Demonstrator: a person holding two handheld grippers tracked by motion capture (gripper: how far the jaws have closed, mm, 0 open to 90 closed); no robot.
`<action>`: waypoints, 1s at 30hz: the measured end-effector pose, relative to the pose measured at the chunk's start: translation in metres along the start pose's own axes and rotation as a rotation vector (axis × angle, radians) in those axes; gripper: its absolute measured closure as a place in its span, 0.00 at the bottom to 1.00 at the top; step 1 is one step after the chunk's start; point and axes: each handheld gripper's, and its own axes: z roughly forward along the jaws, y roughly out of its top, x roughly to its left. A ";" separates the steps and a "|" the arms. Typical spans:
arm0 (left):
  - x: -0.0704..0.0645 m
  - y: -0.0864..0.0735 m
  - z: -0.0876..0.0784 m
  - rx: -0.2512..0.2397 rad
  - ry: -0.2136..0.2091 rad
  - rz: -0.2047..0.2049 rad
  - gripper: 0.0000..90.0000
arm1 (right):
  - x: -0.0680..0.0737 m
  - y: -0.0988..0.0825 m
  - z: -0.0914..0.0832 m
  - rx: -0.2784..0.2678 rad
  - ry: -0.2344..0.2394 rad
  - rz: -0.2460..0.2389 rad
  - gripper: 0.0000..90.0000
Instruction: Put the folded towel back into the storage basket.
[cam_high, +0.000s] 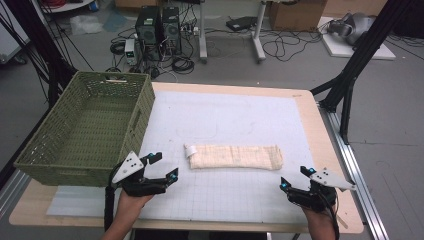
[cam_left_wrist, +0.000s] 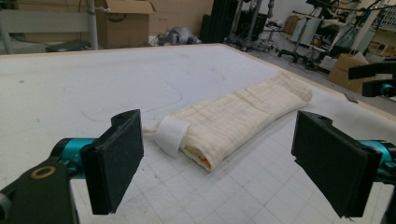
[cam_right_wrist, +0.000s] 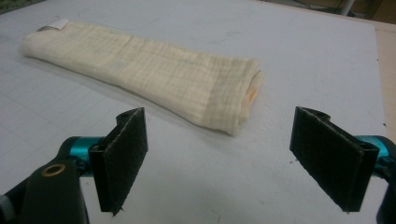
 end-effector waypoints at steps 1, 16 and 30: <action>0.000 0.000 0.001 0.001 0.001 -0.002 0.19 | -0.001 0.000 0.000 -0.002 0.002 0.007 0.19; -0.007 0.001 0.001 0.008 -0.024 0.009 0.19 | 0.003 -0.001 -0.011 -0.008 -0.056 0.026 0.18; -0.003 0.002 0.009 0.034 -0.044 -0.033 0.19 | -0.002 0.002 -0.017 -0.026 -0.021 0.057 0.20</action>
